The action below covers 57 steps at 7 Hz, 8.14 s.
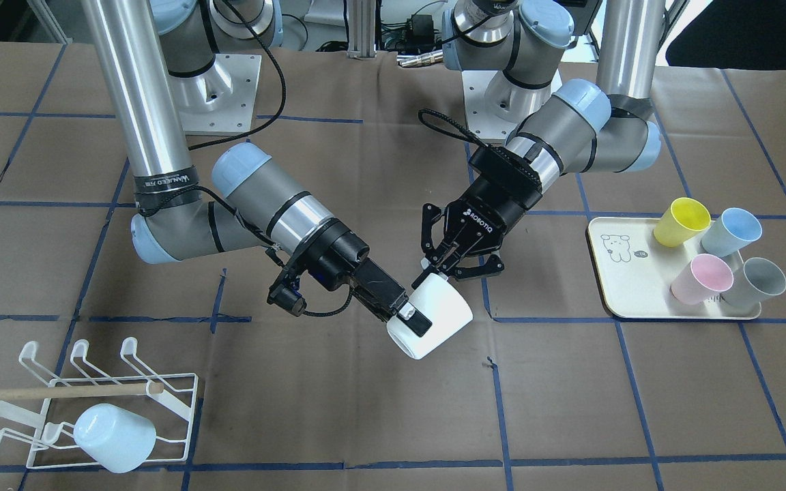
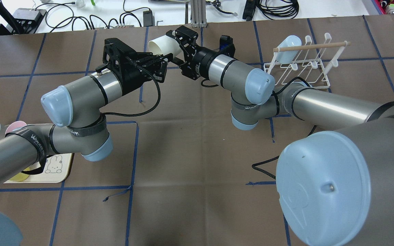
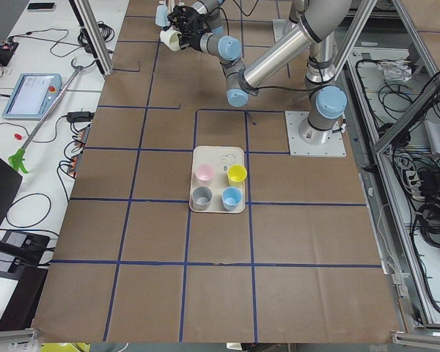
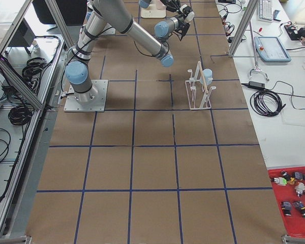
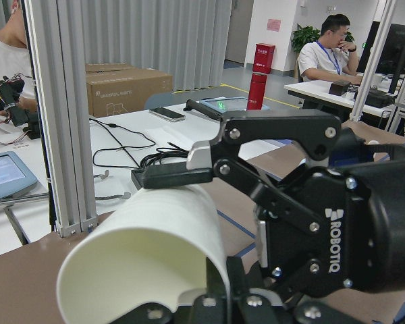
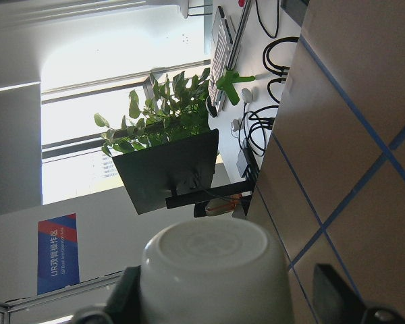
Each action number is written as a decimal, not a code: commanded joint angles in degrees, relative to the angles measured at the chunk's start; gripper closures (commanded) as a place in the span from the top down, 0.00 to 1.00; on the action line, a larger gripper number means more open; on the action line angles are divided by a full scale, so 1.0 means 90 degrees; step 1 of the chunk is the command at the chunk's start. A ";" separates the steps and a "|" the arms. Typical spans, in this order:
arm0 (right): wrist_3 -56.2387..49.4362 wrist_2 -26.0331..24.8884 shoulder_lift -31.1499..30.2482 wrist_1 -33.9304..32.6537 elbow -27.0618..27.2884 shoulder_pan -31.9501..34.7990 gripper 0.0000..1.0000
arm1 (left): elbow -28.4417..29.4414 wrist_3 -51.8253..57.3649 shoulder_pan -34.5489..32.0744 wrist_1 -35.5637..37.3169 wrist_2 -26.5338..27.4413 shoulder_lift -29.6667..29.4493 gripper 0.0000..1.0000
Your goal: Transfer IKEA cup to right arm and place on rack
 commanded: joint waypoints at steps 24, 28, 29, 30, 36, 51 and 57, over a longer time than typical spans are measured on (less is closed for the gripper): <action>-0.7540 -0.0004 -0.0411 0.0020 -0.0153 -0.1943 0.33 | 0.3766 -0.0958 0.0169 -1.1837 0.4466 0.2325 0.98; -1.0033 0.0113 -0.0469 0.0011 0.0032 -0.2880 0.33 | 0.3981 -0.1057 -0.0215 -1.2744 0.5087 0.1968 0.99; -1.0562 0.0509 -0.0460 0.0030 0.0013 -0.3182 0.33 | 0.3707 -0.0988 -0.0148 -1.2444 0.5078 0.2018 0.99; -1.0732 0.0803 -0.0450 0.0127 -0.0016 -0.3494 0.33 | 0.3618 -0.1017 -0.0157 -1.2189 0.5097 0.2028 0.99; -1.2120 0.1538 -0.0255 0.1085 -0.0027 -0.4619 0.33 | 0.3675 -0.1134 -0.0186 -1.2197 0.5117 0.1872 1.00; -1.2140 0.1725 0.0185 0.1085 0.0042 -0.4825 0.99 | 0.3685 -0.1369 -0.0215 -1.2216 0.5048 0.1891 1.00; -1.2159 0.1617 -0.0281 0.1656 -0.0046 -0.4816 1.00 | 0.3685 -0.1369 -0.0225 -1.2294 0.5029 0.1901 1.00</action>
